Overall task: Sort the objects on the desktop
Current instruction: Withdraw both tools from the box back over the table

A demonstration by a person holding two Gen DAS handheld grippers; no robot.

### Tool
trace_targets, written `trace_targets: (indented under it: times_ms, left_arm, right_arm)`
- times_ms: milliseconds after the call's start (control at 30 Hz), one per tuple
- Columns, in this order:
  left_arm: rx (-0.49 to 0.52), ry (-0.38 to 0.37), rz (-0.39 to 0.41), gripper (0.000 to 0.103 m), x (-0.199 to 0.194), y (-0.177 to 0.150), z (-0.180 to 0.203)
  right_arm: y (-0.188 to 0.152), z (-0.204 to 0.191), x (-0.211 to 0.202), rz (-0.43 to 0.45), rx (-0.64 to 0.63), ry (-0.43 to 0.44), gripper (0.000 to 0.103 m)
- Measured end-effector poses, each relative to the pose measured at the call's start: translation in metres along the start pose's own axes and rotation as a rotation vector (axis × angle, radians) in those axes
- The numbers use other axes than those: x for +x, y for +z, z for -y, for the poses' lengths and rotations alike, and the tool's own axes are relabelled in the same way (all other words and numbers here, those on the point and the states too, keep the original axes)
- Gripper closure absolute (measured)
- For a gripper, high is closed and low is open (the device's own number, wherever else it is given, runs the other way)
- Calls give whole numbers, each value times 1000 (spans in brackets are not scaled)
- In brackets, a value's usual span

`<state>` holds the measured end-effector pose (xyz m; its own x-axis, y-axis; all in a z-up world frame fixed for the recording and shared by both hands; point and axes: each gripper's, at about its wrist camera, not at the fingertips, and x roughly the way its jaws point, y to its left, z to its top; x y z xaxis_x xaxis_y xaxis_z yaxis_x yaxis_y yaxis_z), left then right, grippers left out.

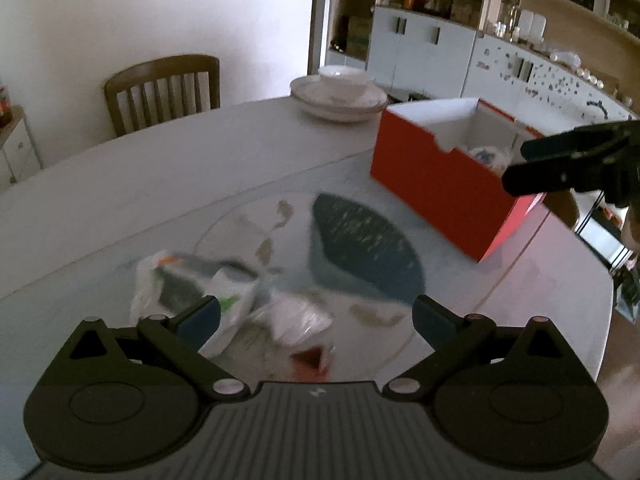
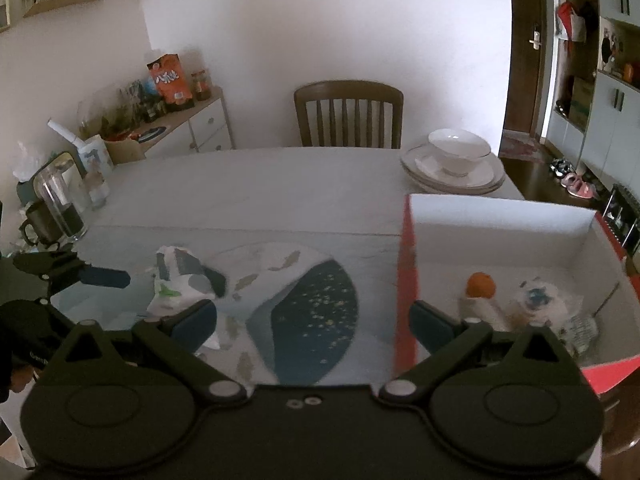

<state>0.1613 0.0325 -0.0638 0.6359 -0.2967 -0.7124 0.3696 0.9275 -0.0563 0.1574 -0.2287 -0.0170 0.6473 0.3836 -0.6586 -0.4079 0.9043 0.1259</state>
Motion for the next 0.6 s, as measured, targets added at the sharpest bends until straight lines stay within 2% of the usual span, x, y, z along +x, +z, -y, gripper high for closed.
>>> trace_targets:
  times_ms: [600]
  left_arm:
    - [29, 1, -53, 0, 11, -52, -57]
  right_arm:
    - [-7, -66, 60, -66, 33, -17, 1]
